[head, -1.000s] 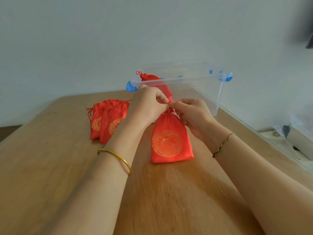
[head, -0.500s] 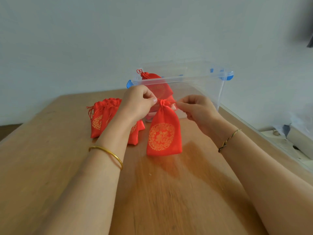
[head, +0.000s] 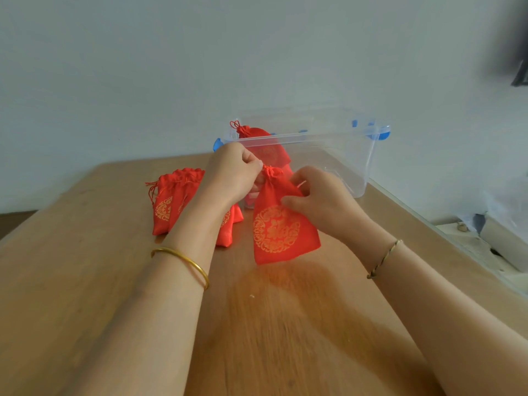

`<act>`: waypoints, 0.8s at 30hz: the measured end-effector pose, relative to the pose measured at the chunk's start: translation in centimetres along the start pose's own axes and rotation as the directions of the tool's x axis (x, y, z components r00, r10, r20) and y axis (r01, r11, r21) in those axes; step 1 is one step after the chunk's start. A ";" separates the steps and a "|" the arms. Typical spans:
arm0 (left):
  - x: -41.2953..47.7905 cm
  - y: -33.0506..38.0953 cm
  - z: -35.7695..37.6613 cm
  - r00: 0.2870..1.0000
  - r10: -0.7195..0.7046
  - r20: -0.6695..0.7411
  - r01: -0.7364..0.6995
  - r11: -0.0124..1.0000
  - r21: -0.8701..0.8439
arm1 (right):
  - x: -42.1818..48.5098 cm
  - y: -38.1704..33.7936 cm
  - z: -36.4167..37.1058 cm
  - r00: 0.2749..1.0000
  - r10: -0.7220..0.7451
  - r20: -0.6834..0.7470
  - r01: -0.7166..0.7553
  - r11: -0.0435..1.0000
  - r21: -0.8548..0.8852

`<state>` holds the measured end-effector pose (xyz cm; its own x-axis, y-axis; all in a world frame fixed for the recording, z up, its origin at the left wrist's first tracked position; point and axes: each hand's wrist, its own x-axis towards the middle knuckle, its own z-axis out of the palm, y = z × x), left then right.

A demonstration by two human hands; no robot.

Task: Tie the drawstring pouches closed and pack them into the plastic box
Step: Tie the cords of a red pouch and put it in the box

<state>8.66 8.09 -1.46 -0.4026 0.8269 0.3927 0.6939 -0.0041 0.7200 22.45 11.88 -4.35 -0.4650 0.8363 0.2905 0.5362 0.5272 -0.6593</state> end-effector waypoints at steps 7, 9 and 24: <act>1.6 0.9 -1.8 0.987 -0.043 -0.157 0.008 0.976 -0.217 | 2.2 -2.0 -5.4 0.999 -0.012 -0.048 0.022 0.979 0.204; 2.8 0.4 -2.1 0.975 -0.051 -0.217 0.014 0.986 -0.165 | 5.7 -2.8 -7.1 0.986 0.003 -0.168 0.033 0.976 0.213; 4.6 -6.8 -1.9 0.967 -0.252 -0.046 0.226 0.755 0.615 | 18.0 0.1 -7.0 0.819 0.512 0.258 -0.200 0.677 -0.708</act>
<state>0.95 10.84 -3.40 -0.5914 0.7746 0.2243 0.8004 0.5298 0.2805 19.09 28.04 5.69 -0.2884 0.9161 -0.2785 0.9549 0.2966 -0.0132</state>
